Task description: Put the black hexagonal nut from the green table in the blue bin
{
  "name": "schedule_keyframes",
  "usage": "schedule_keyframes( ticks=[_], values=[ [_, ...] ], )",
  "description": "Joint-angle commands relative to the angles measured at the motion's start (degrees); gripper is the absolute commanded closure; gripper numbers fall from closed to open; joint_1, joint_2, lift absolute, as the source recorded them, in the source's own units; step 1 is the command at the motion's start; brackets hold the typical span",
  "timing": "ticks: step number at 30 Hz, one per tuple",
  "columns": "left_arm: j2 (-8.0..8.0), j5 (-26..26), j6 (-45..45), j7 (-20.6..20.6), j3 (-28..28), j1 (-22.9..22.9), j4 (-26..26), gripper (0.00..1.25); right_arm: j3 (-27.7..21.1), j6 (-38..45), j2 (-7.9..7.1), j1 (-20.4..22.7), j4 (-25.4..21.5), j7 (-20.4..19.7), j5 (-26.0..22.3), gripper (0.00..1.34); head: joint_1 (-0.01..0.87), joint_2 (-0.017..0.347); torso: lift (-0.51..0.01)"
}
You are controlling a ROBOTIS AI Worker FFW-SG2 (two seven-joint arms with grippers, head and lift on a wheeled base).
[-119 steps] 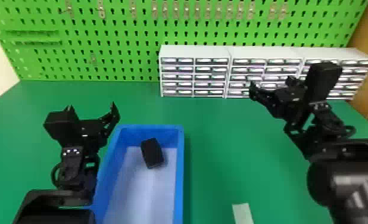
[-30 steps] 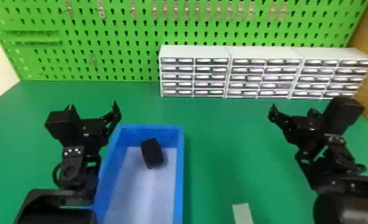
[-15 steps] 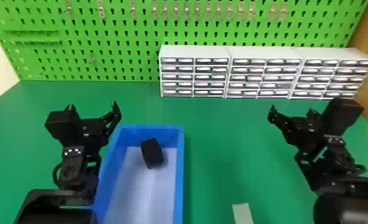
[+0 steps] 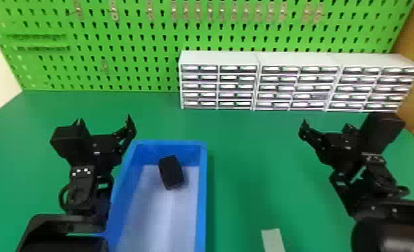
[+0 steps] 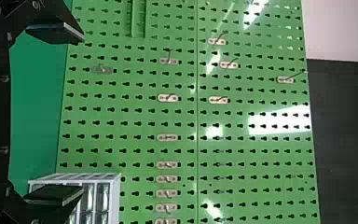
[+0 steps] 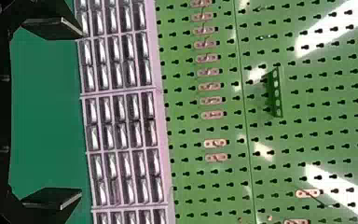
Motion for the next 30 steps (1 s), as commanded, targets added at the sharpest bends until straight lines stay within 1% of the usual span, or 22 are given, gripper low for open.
schedule_keyframes(
  ticks=[1,23,27,30],
  values=[
    [-0.02,0.0,0.0,0.0,0.02,-0.04,0.0,0.14,0.0,0.09,0.06,0.02,0.0,0.0,0.0,0.11,0.657,0.057,-0.095],
    [-0.02,0.26,-0.09,0.0,-0.07,0.14,0.0,0.14,-0.26,0.18,-0.11,0.37,-0.18,0.0,0.18,0.11,0.657,0.057,-0.095],
    [-0.02,0.44,-0.09,0.0,-0.07,0.14,0.0,0.14,-0.35,0.88,-0.55,0.46,-0.53,0.0,0.18,0.11,0.657,0.057,-0.095],
    [-0.02,0.88,-0.09,0.0,-0.16,0.23,-0.09,0.14,-0.61,0.88,-0.55,0.81,-0.88,0.0,0.26,0.11,0.657,0.057,-0.095]
  ],
)
